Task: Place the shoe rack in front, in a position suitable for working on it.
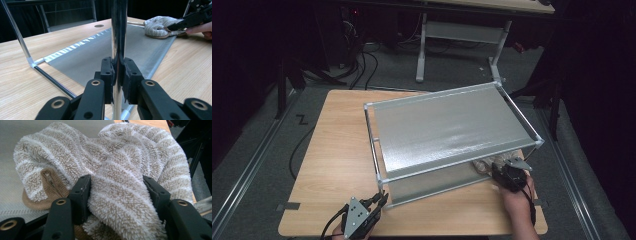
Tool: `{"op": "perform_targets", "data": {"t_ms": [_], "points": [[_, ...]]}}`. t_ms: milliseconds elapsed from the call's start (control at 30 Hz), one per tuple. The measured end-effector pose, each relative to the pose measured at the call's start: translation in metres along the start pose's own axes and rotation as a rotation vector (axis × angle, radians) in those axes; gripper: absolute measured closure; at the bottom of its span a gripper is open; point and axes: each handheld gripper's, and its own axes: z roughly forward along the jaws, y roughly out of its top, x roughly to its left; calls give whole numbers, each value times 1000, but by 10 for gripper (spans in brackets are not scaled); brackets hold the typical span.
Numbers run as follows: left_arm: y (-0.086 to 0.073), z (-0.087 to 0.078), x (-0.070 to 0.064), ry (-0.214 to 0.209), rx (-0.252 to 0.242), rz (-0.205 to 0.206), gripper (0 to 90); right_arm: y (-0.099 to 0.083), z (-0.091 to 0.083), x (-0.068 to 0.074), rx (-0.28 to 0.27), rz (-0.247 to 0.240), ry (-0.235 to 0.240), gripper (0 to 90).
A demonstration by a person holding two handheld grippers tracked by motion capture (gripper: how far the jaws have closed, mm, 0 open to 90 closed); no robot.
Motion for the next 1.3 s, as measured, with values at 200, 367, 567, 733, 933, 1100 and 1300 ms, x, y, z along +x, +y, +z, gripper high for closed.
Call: {"op": "perform_targets", "data": {"t_ms": [200,367,567,733,933,1100,1300], "points": [[1,-1,0,16,8,-2,799,2,-2,7,14,1,-11,466],[0,-1,1,15,6,30,792,3,-3,23,15,-21,6,469],[0,-1,1,13,2,14,794,5,-6,45,7,-66,61,469],[0,-1,1,12,-1,9,796,8,-11,74,4,-99,137,469],[0,-1,1,9,-3,1,797,11,-17,112,0,-157,221,469],[0,-1,1,10,-4,-6,797,14,-23,145,-21,-227,286,471],[0,-1,0,9,-6,-7,797,14,-34,186,-46,-291,373,475]]}}
